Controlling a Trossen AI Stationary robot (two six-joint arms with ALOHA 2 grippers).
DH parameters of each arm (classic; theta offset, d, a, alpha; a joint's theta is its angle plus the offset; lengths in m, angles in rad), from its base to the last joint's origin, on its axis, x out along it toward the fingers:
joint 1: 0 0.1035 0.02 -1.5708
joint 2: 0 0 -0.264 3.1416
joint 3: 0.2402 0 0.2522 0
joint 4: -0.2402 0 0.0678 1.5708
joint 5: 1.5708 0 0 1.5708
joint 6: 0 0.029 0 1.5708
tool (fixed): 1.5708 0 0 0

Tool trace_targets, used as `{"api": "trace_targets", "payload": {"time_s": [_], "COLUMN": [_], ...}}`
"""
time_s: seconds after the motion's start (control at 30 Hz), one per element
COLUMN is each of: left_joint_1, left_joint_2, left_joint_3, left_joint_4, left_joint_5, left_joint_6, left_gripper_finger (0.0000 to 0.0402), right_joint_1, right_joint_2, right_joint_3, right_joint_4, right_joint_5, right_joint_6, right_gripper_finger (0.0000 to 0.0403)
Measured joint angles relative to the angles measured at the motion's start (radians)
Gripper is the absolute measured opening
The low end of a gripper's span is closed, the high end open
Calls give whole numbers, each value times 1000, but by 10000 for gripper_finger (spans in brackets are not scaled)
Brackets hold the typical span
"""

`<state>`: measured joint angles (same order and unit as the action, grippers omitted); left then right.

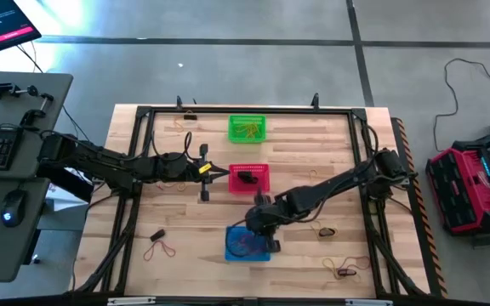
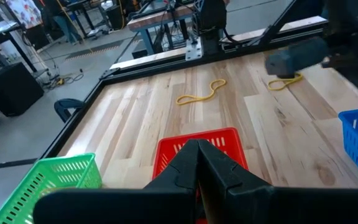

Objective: Sort rubber bands into baskets
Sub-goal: Put the yellow rubber band into the green bin

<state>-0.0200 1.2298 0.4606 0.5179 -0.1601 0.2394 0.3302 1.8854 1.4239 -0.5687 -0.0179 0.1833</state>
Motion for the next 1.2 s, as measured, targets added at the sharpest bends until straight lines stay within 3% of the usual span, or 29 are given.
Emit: {"api": "trace_targets", "payload": {"time_s": [0.1,0.3,0.57,0.7,0.97,1.2], "left_joint_1": [0,0,0,1,14,40], "left_joint_2": [0,0,0,0,0,0], "left_joint_3": [0,0,0,0,0,0], "left_joint_4": [1,1,3,3,4,3], "left_joint_5": [0,0,0,0,-5,20], "left_joint_6": [0,-2,-3,-3,-79,-124], "left_gripper_finger": [0,0,0,0,0,0], "right_joint_1": [0,-7,-10,-7,-32,-92], "right_joint_2": [-2,-16,-224,-371,-615,-656], "right_joint_3": [0,-31,-362,-521,-697,-743], "right_joint_4": [-5,35,354,409,191,-65], "right_joint_5": [58,67,130,189,301,297], "right_joint_6": [-15,-46,47,132,373,513], "right_gripper_finger": [2,0,0,0,0,0]}}
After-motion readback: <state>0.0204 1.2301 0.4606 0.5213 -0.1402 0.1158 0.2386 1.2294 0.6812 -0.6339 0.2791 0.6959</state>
